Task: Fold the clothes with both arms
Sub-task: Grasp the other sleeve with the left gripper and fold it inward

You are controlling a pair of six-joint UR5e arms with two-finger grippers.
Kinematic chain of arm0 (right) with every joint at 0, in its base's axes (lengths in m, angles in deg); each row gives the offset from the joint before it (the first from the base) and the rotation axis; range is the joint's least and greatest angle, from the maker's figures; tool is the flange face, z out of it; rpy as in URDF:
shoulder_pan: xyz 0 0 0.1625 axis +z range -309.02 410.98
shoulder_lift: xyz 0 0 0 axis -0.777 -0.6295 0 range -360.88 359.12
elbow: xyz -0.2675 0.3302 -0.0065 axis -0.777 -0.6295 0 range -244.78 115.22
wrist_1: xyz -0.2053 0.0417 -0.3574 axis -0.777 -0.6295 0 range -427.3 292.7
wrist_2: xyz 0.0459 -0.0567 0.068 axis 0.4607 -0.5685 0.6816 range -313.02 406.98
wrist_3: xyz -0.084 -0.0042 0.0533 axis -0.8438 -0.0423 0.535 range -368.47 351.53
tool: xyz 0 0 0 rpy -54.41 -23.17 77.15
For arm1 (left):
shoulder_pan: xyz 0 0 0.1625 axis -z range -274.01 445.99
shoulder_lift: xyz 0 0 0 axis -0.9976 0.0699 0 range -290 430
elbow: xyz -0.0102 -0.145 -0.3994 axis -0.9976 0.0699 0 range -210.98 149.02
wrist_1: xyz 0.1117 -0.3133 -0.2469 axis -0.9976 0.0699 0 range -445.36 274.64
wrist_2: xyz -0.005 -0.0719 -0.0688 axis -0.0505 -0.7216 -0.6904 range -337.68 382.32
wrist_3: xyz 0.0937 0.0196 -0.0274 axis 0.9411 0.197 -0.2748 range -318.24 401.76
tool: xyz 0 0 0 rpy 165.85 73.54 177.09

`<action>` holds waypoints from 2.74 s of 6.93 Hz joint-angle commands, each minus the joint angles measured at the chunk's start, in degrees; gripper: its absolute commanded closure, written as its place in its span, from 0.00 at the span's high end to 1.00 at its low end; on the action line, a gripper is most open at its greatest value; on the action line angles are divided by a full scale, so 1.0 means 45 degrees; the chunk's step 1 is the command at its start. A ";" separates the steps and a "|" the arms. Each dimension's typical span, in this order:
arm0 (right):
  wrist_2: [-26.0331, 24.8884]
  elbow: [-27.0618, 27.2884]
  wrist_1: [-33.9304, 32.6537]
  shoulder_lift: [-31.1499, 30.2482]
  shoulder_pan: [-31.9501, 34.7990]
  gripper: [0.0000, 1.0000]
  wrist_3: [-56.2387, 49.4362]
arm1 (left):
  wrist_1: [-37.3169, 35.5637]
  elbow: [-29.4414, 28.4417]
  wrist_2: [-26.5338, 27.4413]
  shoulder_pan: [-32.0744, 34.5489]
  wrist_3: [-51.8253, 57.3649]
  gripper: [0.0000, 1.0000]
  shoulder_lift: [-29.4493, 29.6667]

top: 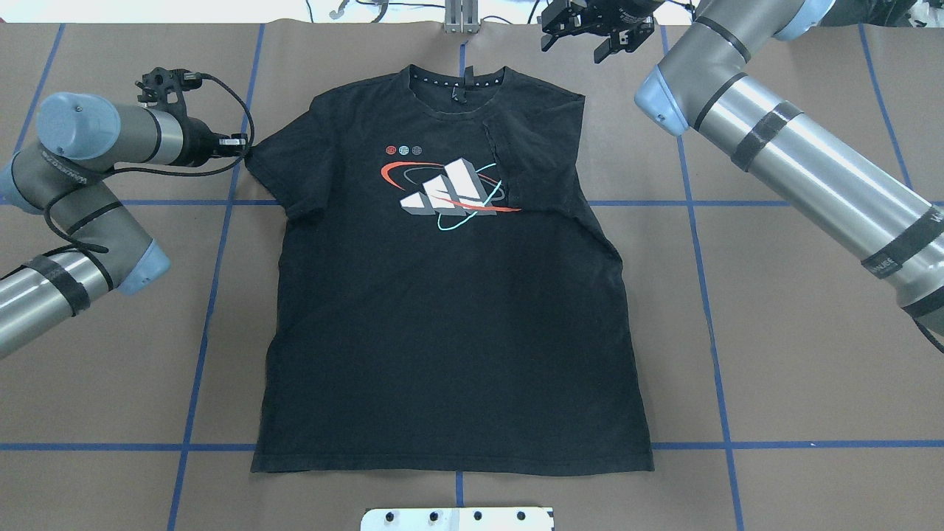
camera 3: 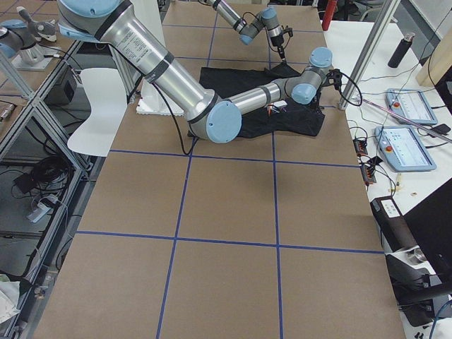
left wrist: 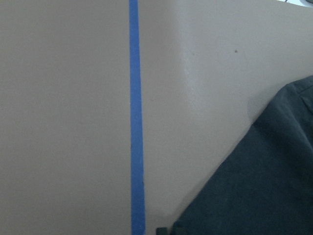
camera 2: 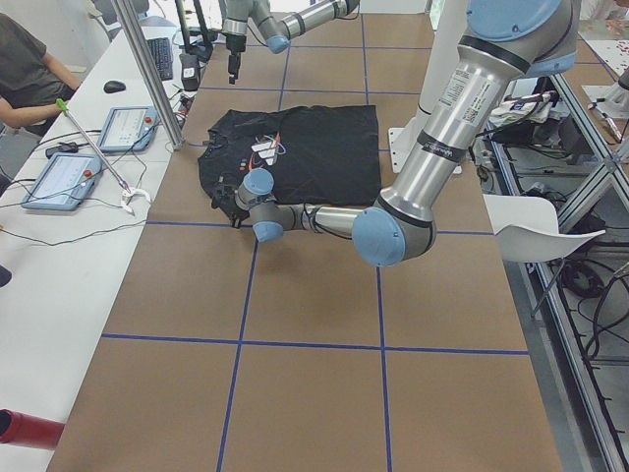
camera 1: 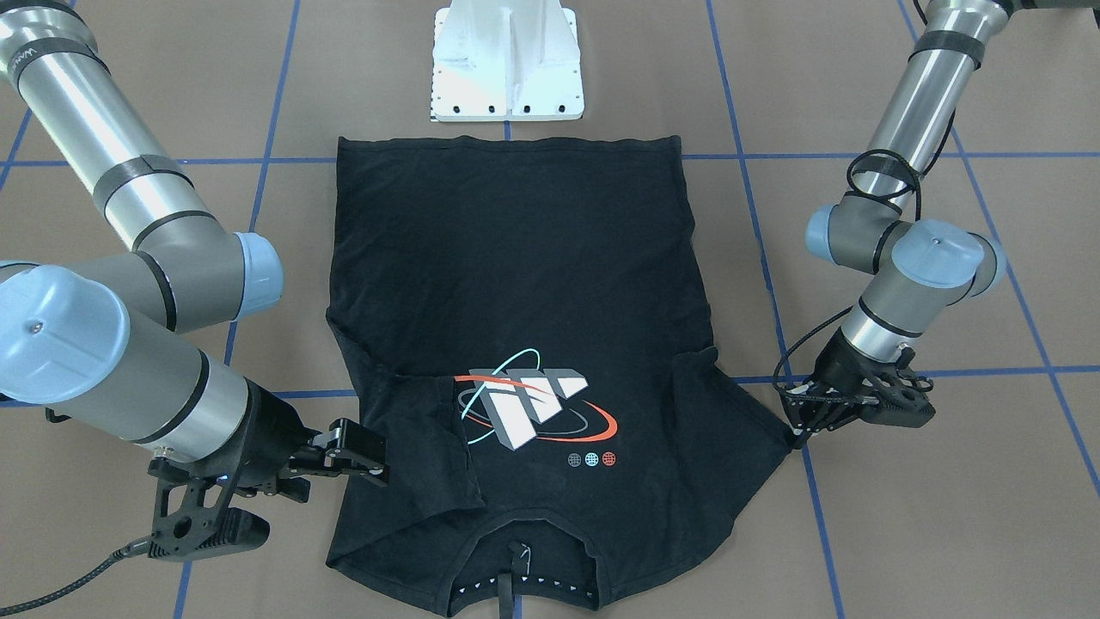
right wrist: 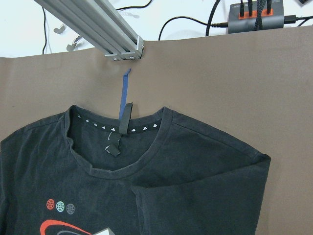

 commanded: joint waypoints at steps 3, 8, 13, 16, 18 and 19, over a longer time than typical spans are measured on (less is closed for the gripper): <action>0.0019 -0.0008 0.0054 -0.0059 0.0016 1.00 -0.0047 | -0.2414 0.2163 -0.0060 -0.0027 -0.0706 0.00 0.0223; 0.0078 0.0089 0.0152 -0.0372 0.0153 1.00 -0.0144 | -0.4865 0.2234 -0.0021 -0.1315 -0.4903 0.00 0.3303; 0.0078 0.0089 0.0171 -0.0509 0.0172 1.00 -0.0144 | -0.4632 0.0550 0.0038 -0.1570 -0.5536 0.00 0.4481; 0.0097 0.0089 0.0113 -0.0529 0.0211 1.00 -0.0144 | -0.4243 0.0744 0.0037 -0.1550 -0.5438 1.00 0.4520; 0.0214 0.0128 0.0054 -0.0509 0.0251 1.00 -0.0125 | -0.4221 0.1251 -0.0001 -0.1434 -0.5419 1.00 0.4404; 0.0659 0.0283 -0.0023 -0.0586 0.0270 1.00 -0.0028 | -0.4337 0.1640 -0.0040 -0.1375 -0.5419 1.00 0.4287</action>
